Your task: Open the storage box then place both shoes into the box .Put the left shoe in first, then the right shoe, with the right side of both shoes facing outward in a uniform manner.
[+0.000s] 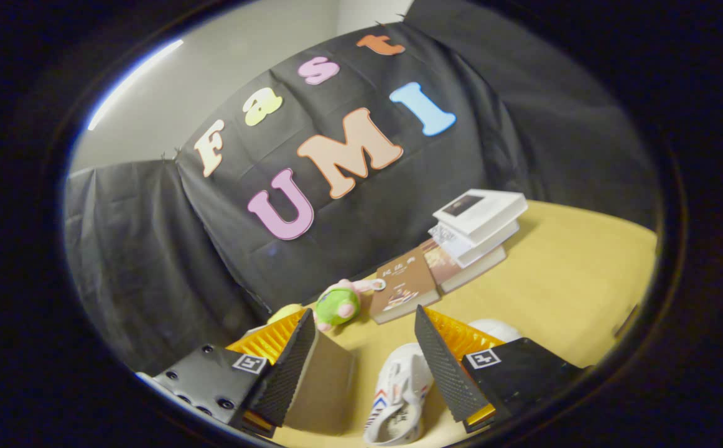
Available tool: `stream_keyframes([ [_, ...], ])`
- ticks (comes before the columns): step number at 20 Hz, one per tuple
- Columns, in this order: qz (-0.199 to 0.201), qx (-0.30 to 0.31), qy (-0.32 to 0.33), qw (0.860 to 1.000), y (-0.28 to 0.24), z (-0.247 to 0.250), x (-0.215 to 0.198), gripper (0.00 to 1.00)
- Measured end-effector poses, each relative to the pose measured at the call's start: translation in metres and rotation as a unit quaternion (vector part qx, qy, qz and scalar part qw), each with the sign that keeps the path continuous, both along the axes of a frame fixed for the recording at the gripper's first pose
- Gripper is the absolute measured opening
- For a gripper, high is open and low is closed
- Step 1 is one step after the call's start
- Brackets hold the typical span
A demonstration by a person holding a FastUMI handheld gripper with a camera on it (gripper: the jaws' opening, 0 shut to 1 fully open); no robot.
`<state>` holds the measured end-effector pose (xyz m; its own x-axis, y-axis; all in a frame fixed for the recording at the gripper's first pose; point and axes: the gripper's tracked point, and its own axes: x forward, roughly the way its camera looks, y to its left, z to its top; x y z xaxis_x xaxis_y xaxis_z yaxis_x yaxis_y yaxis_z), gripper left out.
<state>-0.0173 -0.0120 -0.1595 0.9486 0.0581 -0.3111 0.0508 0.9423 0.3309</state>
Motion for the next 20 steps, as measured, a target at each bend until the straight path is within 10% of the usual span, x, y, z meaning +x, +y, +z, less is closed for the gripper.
stream_keyframes([
  [8, 0.064, 0.204, 0.102, 0.972, 0.054, -0.049, -0.014, 0.98],
  [20, 0.086, 0.556, 0.214, 0.798, 0.138, -0.094, -0.038, 0.98],
])
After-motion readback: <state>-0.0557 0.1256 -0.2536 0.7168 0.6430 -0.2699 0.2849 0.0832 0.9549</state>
